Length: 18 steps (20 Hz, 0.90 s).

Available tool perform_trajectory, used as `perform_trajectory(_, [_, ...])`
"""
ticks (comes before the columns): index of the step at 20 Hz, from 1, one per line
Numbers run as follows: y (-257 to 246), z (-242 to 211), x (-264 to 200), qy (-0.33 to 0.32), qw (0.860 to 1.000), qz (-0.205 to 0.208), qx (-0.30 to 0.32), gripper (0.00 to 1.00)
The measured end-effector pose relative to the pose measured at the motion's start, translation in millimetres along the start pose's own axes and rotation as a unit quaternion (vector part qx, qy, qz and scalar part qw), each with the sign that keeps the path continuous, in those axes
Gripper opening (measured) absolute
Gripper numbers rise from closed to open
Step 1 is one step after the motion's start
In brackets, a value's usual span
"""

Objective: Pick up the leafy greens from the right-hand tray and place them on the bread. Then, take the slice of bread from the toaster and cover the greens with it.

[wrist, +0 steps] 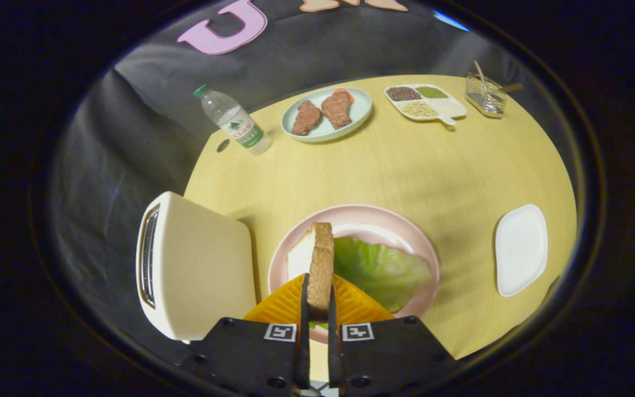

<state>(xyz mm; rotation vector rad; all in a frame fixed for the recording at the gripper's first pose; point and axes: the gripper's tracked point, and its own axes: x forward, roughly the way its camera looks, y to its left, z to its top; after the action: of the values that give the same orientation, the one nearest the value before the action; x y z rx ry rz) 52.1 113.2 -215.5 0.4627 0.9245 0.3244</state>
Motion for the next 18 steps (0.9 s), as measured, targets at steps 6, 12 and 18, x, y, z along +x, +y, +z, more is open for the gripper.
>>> perform_trajectory(6, [-21,-6,7,0.013,0.999,-0.001,0.031,0.25])
perform_trajectory(12, [-52,-19,4,0.044,0.998,-0.049,0.024,0.7])
perform_trajectory(18, [-53,-27,-13,0.045,0.997,-0.054,-0.011,0.84])
